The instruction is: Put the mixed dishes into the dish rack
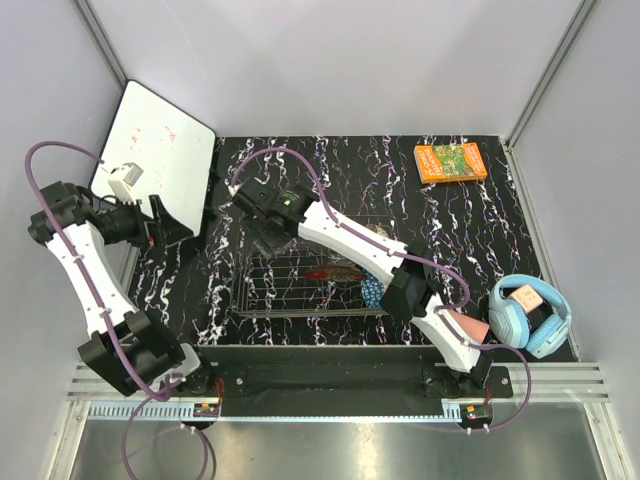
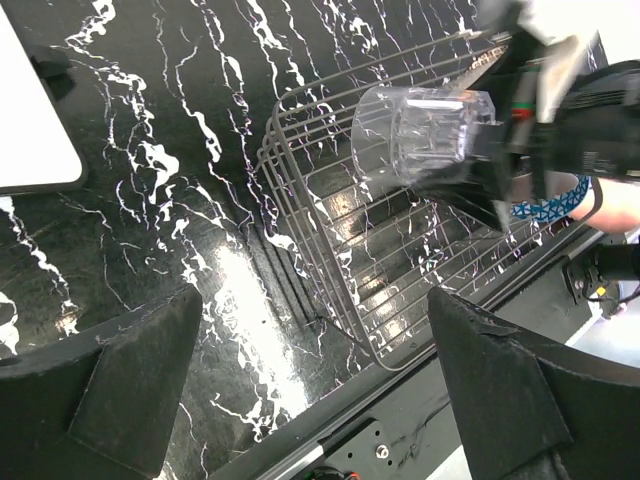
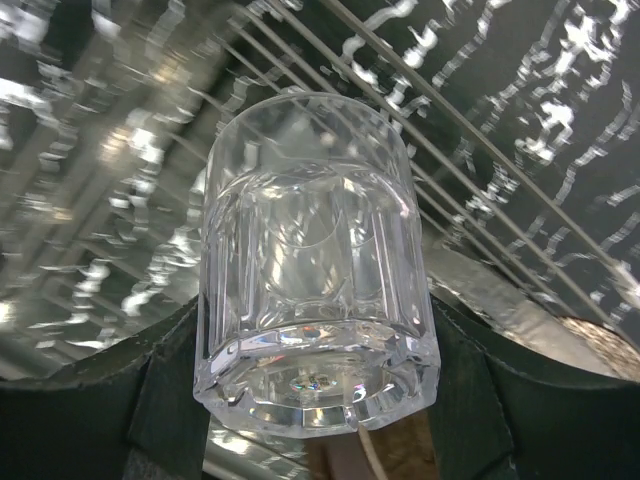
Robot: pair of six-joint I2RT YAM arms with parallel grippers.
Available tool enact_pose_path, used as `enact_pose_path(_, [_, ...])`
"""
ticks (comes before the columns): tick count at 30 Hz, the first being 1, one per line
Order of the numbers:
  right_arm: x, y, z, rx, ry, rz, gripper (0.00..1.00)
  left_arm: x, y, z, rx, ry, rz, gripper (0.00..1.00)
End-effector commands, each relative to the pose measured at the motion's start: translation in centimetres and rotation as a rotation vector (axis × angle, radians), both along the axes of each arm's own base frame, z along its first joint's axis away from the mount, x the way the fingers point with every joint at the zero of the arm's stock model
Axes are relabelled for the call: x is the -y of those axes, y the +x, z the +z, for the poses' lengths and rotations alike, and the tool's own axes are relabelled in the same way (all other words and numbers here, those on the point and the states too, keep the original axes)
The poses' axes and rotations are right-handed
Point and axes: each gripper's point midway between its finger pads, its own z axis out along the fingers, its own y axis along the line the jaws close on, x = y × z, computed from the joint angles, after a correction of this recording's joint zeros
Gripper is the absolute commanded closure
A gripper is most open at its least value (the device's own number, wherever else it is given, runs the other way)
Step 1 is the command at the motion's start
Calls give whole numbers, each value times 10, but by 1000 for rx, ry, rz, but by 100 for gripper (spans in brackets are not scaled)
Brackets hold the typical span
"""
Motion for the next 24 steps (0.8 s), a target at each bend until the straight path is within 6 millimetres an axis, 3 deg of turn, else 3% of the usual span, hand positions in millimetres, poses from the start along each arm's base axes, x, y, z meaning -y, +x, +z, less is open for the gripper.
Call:
enact_pose_path(1, [17, 18, 24, 114, -56, -12, 100, 2, -3, 2, 7, -16, 8, 1])
enact_pose_path(13, [-6, 22, -39, 46, -106, 34, 100, 6, -9, -15, -3, -20, -22, 1])
enact_pose_path(24, [-14, 17, -64, -3, -114, 66, 100, 6, -8, -23, -9, -37, -33, 1])
